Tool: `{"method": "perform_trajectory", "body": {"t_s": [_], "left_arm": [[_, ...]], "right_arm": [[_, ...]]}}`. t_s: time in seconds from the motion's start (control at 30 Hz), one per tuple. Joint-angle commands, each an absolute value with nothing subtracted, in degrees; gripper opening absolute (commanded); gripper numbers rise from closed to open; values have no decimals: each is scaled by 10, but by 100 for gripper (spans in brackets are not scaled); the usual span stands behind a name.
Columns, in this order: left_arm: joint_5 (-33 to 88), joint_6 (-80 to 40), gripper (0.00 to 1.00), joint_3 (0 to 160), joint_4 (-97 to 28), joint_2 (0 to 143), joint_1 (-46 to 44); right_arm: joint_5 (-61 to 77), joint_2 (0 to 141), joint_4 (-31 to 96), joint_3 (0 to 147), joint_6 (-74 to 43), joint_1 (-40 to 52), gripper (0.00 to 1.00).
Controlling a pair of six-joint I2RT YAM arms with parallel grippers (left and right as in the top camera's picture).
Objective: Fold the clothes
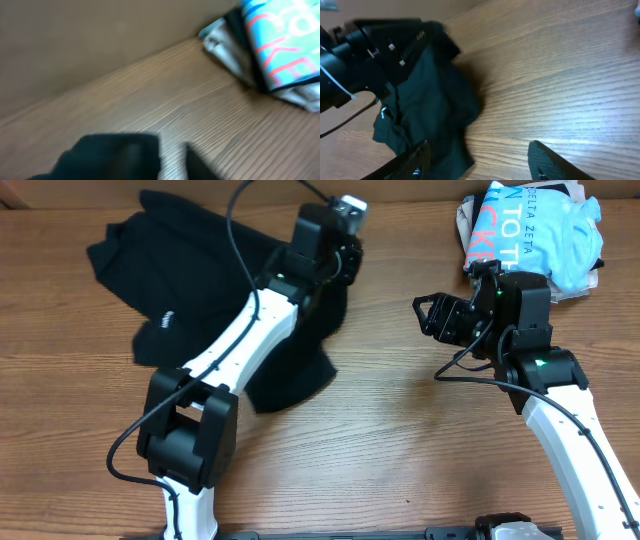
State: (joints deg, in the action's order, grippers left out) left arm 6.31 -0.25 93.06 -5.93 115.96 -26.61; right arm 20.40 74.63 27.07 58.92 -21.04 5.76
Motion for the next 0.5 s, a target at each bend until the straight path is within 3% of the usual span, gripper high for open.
{"method": "perform_trajectory", "body": {"t_s": [0.0, 0.23, 0.47], "left_arm": [[70, -8, 100, 948, -66, 1161, -270], [46, -8, 100, 990, -289, 1130, -218], [9, -19, 100, 992, -479, 1114, -99]], "right_arm": [[207, 739, 269, 600, -213, 54, 67], [207, 740, 270, 600, -208, 56, 68], [206, 748, 261, 600, -191, 81, 68]]}}
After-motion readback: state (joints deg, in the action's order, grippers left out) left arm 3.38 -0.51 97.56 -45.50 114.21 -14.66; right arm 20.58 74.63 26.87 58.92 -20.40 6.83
